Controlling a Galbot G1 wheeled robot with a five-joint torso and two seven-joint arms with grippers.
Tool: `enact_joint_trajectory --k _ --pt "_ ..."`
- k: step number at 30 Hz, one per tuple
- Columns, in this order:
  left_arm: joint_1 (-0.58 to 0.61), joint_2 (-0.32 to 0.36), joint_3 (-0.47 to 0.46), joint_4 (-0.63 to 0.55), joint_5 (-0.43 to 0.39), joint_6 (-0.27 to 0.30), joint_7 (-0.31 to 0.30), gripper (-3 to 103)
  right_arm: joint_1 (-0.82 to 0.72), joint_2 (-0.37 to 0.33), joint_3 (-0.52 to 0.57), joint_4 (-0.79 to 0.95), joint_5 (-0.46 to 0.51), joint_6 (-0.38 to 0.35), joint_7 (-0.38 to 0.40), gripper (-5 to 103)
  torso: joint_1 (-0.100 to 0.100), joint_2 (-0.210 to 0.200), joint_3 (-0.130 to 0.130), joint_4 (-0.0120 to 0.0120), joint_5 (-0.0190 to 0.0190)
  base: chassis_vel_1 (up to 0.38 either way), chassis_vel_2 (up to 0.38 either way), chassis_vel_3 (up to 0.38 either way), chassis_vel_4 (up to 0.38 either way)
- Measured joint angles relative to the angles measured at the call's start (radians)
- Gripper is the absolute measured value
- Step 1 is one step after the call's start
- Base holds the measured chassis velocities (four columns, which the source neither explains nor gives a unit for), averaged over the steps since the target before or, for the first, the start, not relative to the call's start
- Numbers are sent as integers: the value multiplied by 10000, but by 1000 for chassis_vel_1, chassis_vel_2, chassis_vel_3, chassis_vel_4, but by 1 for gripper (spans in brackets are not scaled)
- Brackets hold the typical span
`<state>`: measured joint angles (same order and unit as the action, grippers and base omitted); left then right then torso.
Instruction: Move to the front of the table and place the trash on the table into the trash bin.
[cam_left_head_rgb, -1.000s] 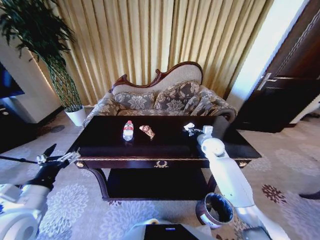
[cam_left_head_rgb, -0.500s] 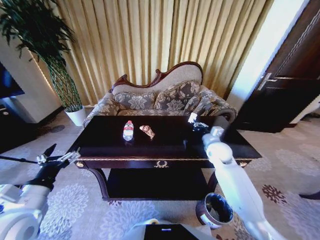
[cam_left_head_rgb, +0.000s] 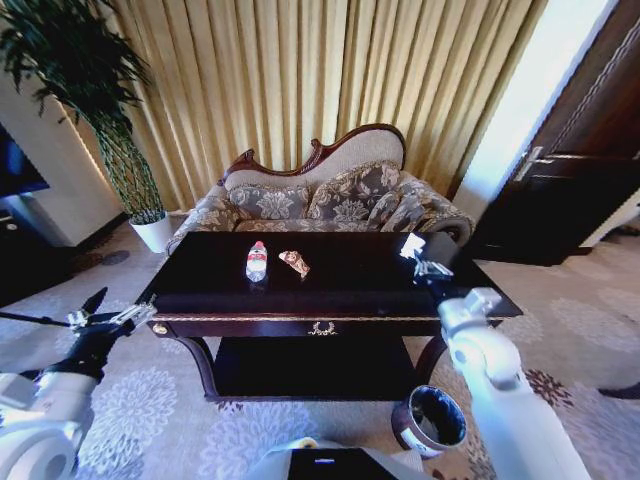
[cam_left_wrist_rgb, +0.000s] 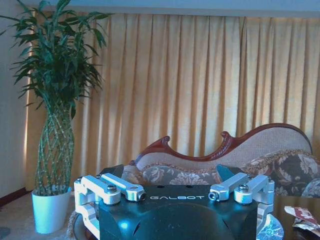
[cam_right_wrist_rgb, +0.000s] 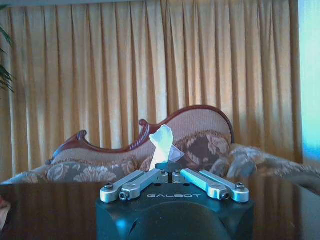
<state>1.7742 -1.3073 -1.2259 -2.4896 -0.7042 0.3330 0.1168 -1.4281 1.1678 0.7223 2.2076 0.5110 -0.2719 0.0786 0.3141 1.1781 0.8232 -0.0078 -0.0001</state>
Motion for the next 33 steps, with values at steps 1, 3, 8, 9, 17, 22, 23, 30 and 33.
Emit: enact_joint_trajectory --k 1,3,8,9,17,22,23,30,33 --pt "-21 24 6 0 1 18 1 100 -147 35 46 47 -6 50 -17 0 0 0 0 0 0 0 0 0 0" --pt "-36 69 30 -23 3 79 5 100 -642 117 204 185 -20 205 -79 0 0 0 0 2 0 0 0 0 0" --pt "73 -2 61 -58 45 96 43 100 -746 154 231 313 -1 216 -91 0 0 0 1 4 0 0 0 0 0" --pt "101 -12 61 -74 53 96 48 100 -723 159 221 336 14 216 -91 0 0 -1 1 4 1 0 0 0 0" --pt "180 31 41 -87 88 93 53 100 -489 157 162 257 172 184 -91 0 2 -2 3 3 1 25 -26 -24 28" --pt "157 34 78 -17 138 81 54 100 -321 135 128 1 180 169 -92 0 2 -2 3 3 1 132 -114 -121 142" --pt "157 34 78 -17 138 81 54 100 -321 135 128 1 180 169 -92 0 2 -2 3 3 1 168 -155 -129 172" --pt "95 -8 171 29 222 76 126 100 -134 74 126 -333 136 169 -90 0 1 -2 2 1 1 227 -236 -219 224" --pt "87 -8 159 35 225 76 125 100 -71 80 108 -554 -30 238 -133 0 -2 -1 0 3 0 259 -281 -243 241"
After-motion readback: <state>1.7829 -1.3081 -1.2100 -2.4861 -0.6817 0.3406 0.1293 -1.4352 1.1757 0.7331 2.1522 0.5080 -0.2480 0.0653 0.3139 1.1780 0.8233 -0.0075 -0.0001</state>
